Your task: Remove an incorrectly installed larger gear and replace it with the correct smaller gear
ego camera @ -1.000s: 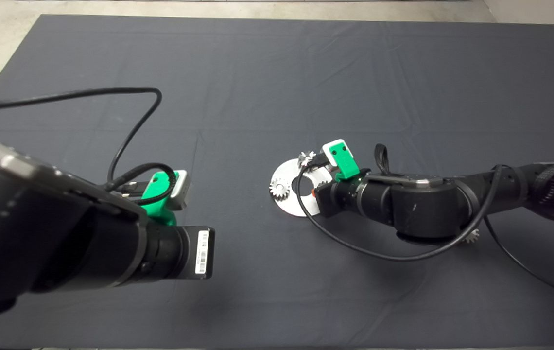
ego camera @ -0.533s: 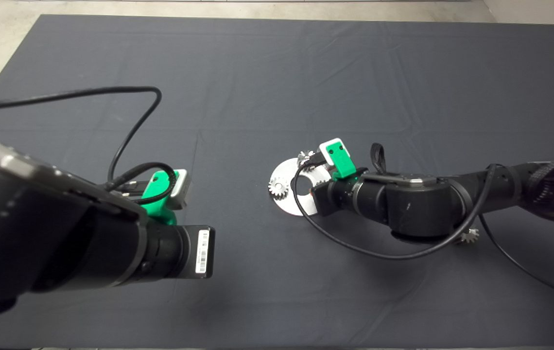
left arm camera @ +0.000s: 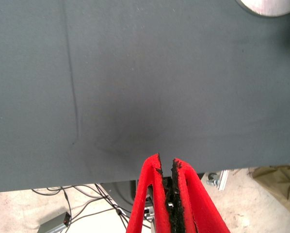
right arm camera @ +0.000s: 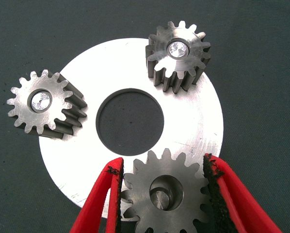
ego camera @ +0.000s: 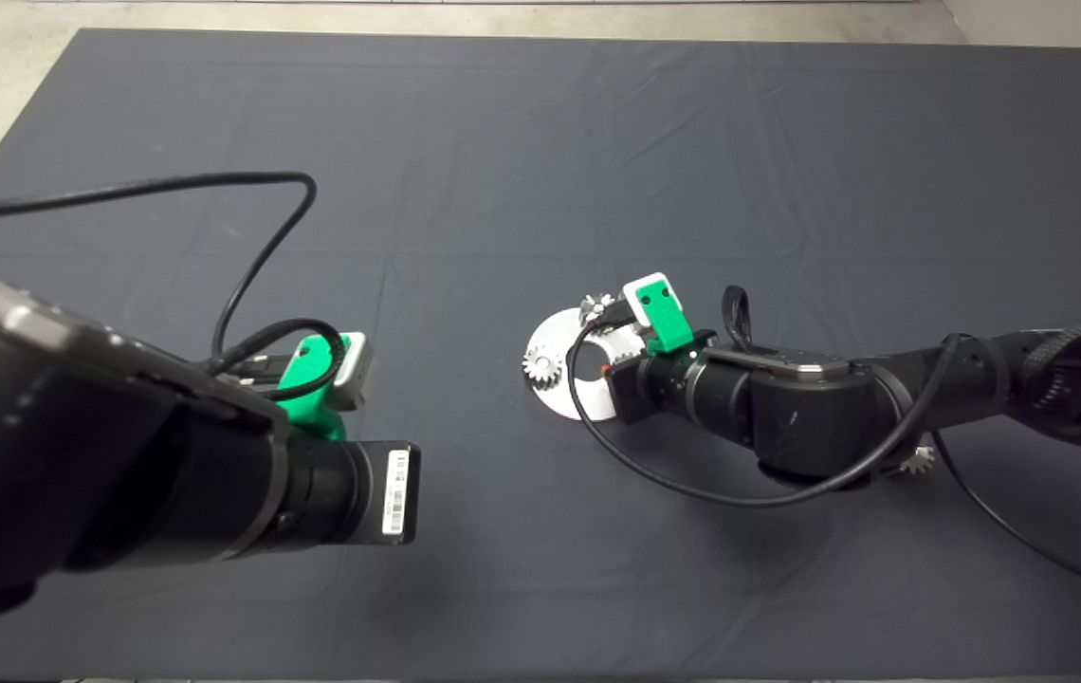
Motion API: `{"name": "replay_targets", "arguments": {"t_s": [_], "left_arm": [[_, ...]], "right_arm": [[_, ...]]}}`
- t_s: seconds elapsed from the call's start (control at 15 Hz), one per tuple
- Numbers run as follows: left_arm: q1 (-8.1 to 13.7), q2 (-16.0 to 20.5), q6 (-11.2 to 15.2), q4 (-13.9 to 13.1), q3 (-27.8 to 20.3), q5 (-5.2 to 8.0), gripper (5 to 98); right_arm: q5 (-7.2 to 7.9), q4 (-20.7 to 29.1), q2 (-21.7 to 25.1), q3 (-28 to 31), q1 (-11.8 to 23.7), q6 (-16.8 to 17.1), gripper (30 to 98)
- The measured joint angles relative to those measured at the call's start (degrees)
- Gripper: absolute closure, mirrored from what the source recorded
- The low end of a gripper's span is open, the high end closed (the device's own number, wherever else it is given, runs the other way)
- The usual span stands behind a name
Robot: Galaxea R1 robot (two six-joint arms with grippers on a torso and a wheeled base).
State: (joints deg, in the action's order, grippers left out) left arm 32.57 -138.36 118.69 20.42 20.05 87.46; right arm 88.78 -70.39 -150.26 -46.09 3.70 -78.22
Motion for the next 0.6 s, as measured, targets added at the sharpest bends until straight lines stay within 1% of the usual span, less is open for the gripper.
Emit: {"name": "replay_targets", "arguments": {"t_s": [0.4, 0.6], "left_arm": [[0.0, 0.07, -0.02, 0.49, 1.27, -0.02, 98.4], [0.0, -0.04, -0.02, 0.65, 1.61, 0.0, 98.4]], "right_arm": [[-0.55, -0.09, 1.1, 1.77, -0.62, 0.0, 93.7], [-0.5, -0.09, 1.56, 3.26, -0.66, 0.0, 93.7]]}}
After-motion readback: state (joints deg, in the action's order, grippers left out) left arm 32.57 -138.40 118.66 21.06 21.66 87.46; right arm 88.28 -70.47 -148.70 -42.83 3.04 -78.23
